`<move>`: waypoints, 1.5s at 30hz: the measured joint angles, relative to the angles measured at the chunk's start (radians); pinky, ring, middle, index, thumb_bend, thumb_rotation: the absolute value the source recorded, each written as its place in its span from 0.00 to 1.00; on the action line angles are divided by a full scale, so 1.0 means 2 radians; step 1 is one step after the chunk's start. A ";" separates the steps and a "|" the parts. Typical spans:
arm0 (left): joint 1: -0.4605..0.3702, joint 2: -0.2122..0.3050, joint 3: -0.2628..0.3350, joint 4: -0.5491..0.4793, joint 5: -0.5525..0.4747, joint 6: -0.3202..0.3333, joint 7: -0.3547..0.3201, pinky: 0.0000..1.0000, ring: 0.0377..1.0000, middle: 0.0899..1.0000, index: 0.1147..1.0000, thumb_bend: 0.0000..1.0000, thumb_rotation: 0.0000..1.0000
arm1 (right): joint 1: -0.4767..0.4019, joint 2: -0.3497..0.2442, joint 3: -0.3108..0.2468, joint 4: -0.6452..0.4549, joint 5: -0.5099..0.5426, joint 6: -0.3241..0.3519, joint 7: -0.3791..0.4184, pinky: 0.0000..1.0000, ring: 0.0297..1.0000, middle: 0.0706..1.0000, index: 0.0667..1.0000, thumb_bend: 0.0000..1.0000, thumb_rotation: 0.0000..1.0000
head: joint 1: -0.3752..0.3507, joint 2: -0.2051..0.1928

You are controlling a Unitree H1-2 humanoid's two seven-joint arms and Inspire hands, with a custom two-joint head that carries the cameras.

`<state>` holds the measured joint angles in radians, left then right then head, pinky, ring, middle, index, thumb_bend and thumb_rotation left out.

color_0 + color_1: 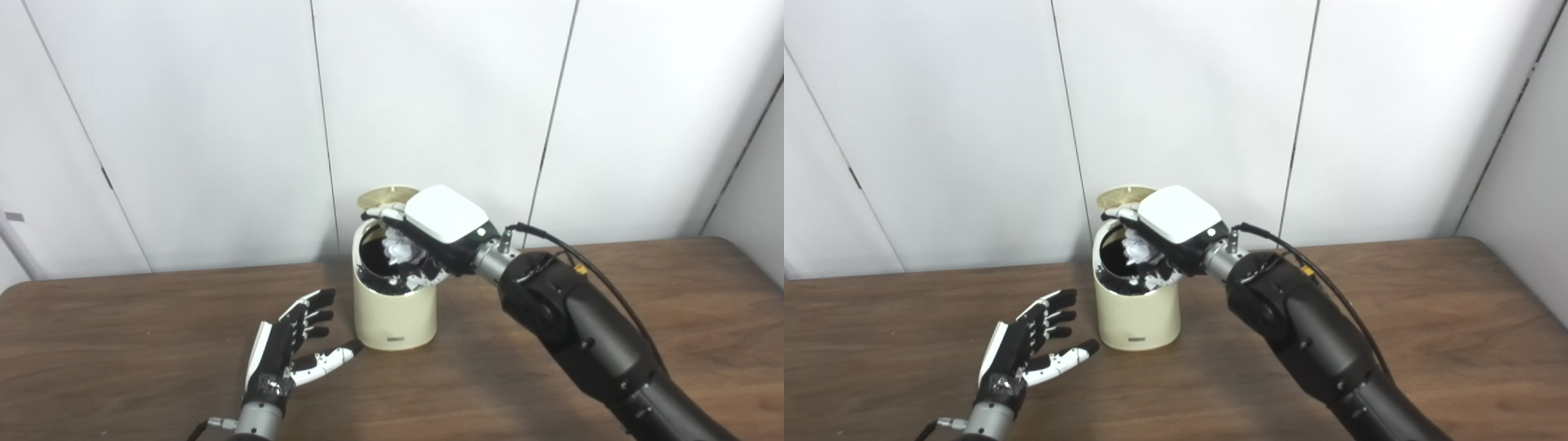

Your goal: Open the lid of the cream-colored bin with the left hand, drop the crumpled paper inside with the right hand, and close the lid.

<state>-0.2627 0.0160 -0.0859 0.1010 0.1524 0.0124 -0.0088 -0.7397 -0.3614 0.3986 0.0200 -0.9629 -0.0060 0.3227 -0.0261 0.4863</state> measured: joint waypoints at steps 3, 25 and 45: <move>0.000 0.000 -0.001 0.001 0.001 0.000 0.000 0.73 0.79 0.82 0.82 0.73 0.09 | 0.000 -0.001 -0.005 -0.008 -0.001 0.003 0.007 0.63 0.83 0.96 0.88 0.89 0.09 | 0.001 0.000; 0.000 -0.002 -0.002 0.003 0.002 0.000 0.002 0.73 0.79 0.81 0.82 0.74 0.10 | 0.004 0.001 -0.023 -0.021 0.026 -0.007 0.005 0.55 0.72 0.81 0.75 0.84 0.05 | 0.004 0.000; -0.001 0.001 -0.002 0.003 0.001 0.000 0.002 0.72 0.78 0.80 0.80 0.73 0.10 | 0.124 0.037 -0.181 -0.073 0.251 -0.019 -0.097 0.35 0.44 0.46 0.46 0.53 0.00 | 0.008 0.001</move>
<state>-0.2637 0.0188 -0.0890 0.1061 0.1550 0.0116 -0.0053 -0.4908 -0.2875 0.0357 -0.1267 -0.4600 -0.0440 0.1293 -0.0092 0.4878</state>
